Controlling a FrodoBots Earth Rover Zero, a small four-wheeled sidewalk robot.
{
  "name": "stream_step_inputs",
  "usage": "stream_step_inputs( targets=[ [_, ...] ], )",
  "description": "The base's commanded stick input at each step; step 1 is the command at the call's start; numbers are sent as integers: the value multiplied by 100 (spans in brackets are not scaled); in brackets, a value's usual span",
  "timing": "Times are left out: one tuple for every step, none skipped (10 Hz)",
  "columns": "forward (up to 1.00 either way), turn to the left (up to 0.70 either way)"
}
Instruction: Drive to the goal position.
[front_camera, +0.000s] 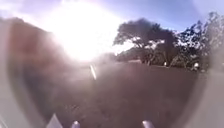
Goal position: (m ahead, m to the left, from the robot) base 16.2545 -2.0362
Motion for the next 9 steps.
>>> stream_step_inputs(
  targets=[
    [50, -6],
    [50, -34],
    [50, -27],
    [50, 0],
    [50, 0],
    [50, 0],
    [50, -50],
    [50, -50],
    [50, -7]
  ],
)
